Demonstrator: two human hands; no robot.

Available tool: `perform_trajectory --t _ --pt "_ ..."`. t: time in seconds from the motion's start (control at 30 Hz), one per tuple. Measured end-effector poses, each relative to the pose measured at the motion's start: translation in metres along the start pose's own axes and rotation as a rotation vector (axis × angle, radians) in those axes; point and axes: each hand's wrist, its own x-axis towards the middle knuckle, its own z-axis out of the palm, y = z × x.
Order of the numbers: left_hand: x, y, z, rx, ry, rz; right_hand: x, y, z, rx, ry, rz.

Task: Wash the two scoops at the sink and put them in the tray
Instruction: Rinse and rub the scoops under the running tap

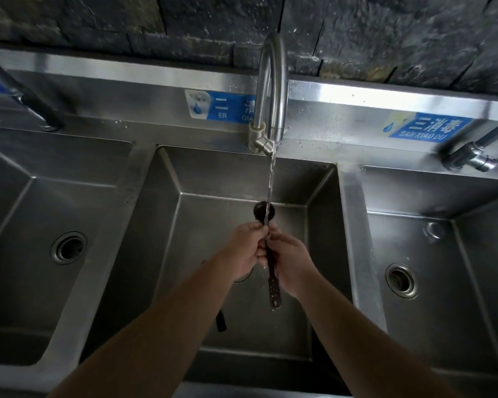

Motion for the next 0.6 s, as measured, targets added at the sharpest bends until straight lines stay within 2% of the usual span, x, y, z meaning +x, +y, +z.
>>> perform_trajectory --t 0.1,0.2,0.27,0.37,0.6 --pt "-0.009 -0.019 -0.004 0.007 0.002 -0.041 -0.014 0.02 -0.016 -0.115 0.083 0.03" --pt "-0.019 -0.032 -0.009 0.052 -0.019 -0.08 -0.022 0.041 -0.025 -0.615 0.269 -0.038" --pt "-0.026 -0.039 -0.013 0.064 -0.063 -0.092 -0.026 0.051 -0.027 -0.799 0.353 -0.09" --pt "-0.032 -0.045 -0.016 0.073 -0.055 -0.109 -0.031 0.061 -0.028 -0.709 0.38 -0.075" --pt "-0.036 -0.045 -0.026 0.106 -0.093 -0.118 -0.034 0.064 -0.016 -0.158 0.276 0.029"
